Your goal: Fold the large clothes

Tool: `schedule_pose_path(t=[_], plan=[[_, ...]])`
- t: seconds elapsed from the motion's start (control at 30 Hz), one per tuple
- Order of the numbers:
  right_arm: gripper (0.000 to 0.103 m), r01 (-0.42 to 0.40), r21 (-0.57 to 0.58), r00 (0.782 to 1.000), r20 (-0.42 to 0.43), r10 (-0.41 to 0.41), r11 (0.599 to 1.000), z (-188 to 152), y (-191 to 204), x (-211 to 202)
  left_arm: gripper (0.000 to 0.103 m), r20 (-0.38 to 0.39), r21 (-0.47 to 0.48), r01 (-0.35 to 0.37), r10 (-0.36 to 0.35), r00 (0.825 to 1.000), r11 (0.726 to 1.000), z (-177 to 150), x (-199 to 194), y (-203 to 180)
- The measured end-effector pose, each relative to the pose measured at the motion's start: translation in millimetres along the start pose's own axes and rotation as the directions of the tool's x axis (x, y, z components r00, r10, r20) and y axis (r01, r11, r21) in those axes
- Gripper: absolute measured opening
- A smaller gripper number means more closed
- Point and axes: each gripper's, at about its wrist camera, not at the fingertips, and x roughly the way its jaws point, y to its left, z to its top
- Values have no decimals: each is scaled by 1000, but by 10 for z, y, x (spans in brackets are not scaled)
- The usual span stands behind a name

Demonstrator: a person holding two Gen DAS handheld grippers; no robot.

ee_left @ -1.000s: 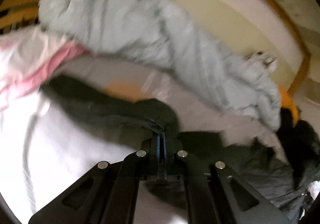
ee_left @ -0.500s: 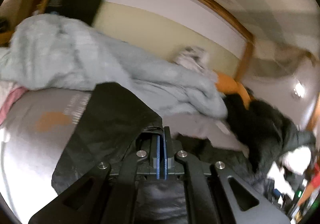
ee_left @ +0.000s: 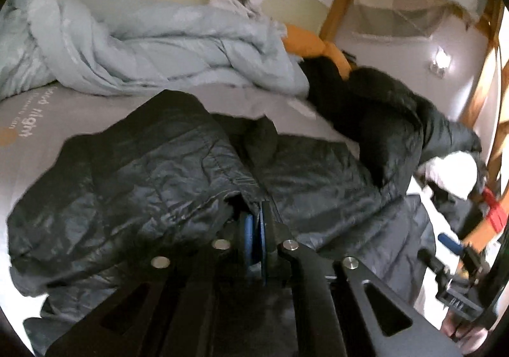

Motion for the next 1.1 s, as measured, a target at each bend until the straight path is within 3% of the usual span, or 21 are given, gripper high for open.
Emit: schedule_pose_path(t=[0.07, 0.1, 0.13, 0.33, 0.6, 0.73, 0.8, 0.93, 1.03, 1.1], plan=[[79, -1, 4, 1000, 9, 1, 1000, 58, 18, -30, 30, -11, 3, -21, 22, 1000, 1000, -5, -1, -24], [79, 0, 1, 1000, 14, 0, 1000, 78, 34, -47, 46, 1, 5, -24, 24, 1000, 1000, 8, -43, -50], [79, 3, -10, 1000, 20, -3, 1000, 94, 62, -66, 54, 20, 13, -21, 21, 1000, 1000, 17, -92, -85], [79, 11, -77, 999, 50, -7, 997, 106, 192, -132, 75, 128, 92, -24, 12, 992, 995, 165, -512, -318], [79, -25, -43, 998, 53, 27, 999, 198, 189, -144, 81, 275, 32, -46, 36, 961, 998, 419, -1063, -220], [79, -138, 4, 990, 19, 138, 990, 546, 343, -73, 82, 326, 17, -115, 103, 940, 993, 528, -1297, -85], [79, -174, -29, 985, -26, 173, 984, 726, 553, -12, 82, 339, -10, -149, 144, 930, 989, 580, -1401, 62], [79, -318, -122, 948, -3, 320, 940, 974, 1010, -81, 82, 305, -112, -233, 257, 917, 966, 663, -1492, 475], [86, -374, -172, 921, 43, 386, 911, 1111, 1391, -177, 82, 277, -129, -289, 315, 908, 948, 700, -1507, 674], [86, -403, -209, 910, 17, 415, 891, 1137, 1631, -154, 82, 292, -167, -296, 334, 896, 941, 715, -1598, 817]])
